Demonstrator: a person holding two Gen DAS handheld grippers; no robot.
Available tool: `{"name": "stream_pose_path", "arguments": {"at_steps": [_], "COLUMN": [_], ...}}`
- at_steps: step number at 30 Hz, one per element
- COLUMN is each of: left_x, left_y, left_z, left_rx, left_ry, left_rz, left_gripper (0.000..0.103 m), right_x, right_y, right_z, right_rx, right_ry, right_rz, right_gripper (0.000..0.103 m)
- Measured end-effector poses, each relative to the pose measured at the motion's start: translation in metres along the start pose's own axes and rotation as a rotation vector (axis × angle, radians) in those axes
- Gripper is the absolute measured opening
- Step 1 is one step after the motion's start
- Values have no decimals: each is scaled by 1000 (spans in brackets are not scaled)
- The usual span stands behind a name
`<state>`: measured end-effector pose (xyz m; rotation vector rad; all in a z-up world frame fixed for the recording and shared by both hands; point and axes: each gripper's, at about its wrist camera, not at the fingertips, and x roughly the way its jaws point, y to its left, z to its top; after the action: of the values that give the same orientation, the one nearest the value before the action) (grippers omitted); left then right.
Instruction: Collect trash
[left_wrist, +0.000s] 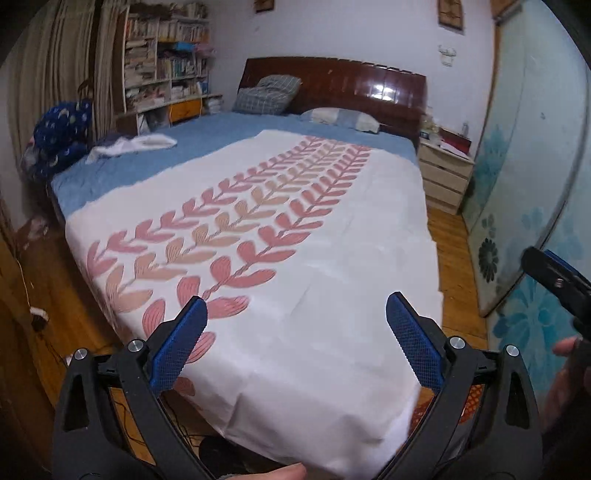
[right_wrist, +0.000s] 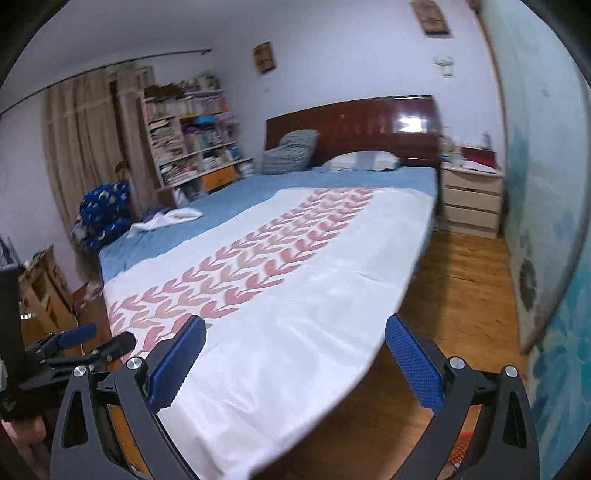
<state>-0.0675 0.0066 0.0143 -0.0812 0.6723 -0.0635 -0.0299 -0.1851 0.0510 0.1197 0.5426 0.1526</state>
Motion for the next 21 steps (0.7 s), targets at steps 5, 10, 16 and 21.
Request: {"name": "stream_pose_path", "arguments": {"at_steps": [5,10,16,21], "left_x": [15,24,28,27], "left_y": [21,24,21,23], "left_z": [2,5,0,-4], "left_rx": [-21,-28,-23,-32], "left_ry": [20,33,50,61], "left_rz": [22,11,4,4], "left_gripper": [97,97,97,97], "right_x": [34,50,64,59], "right_y": [20,15,24,25], "right_z": [-16,-19,-23,-23], "right_rx": [-39,0,-16,-10], "right_ry": [80,111,123,118], "right_rz": [-19,-19,-7,1], "right_gripper": [96,96,96,96]}}
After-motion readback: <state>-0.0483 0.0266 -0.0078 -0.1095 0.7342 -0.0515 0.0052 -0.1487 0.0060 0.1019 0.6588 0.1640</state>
